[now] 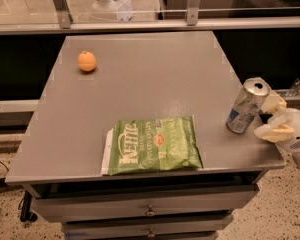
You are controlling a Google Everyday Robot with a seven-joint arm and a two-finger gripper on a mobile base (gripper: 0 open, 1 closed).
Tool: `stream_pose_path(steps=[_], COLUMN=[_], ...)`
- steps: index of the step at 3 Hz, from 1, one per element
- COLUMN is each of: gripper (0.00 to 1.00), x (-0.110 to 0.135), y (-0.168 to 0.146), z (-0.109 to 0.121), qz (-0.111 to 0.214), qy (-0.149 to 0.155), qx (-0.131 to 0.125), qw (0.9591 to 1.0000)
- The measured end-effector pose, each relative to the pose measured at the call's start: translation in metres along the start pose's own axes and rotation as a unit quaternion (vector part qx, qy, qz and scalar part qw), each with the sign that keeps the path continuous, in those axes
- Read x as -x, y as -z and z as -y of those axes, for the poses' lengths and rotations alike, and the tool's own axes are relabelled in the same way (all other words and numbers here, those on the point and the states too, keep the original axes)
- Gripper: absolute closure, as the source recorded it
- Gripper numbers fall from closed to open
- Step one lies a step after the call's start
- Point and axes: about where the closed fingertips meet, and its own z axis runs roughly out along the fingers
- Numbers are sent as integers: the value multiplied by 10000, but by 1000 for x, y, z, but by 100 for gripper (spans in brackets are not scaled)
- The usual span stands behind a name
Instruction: Move redbull can near green jalapeno chip bag
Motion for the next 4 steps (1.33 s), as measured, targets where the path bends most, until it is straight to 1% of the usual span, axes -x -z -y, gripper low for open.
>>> stream_pose_path(steps=[1, 2, 3, 4], gripper=[0, 0, 0, 0], x=[8, 21, 18, 6], y=[3, 5, 3, 0], z=[-3, -2, 1, 6], qz=[-243, -773, -1519, -2290], qy=[114, 262, 236, 214], qx=[47, 170, 298, 402], qw=[9996, 9965, 9877, 9724])
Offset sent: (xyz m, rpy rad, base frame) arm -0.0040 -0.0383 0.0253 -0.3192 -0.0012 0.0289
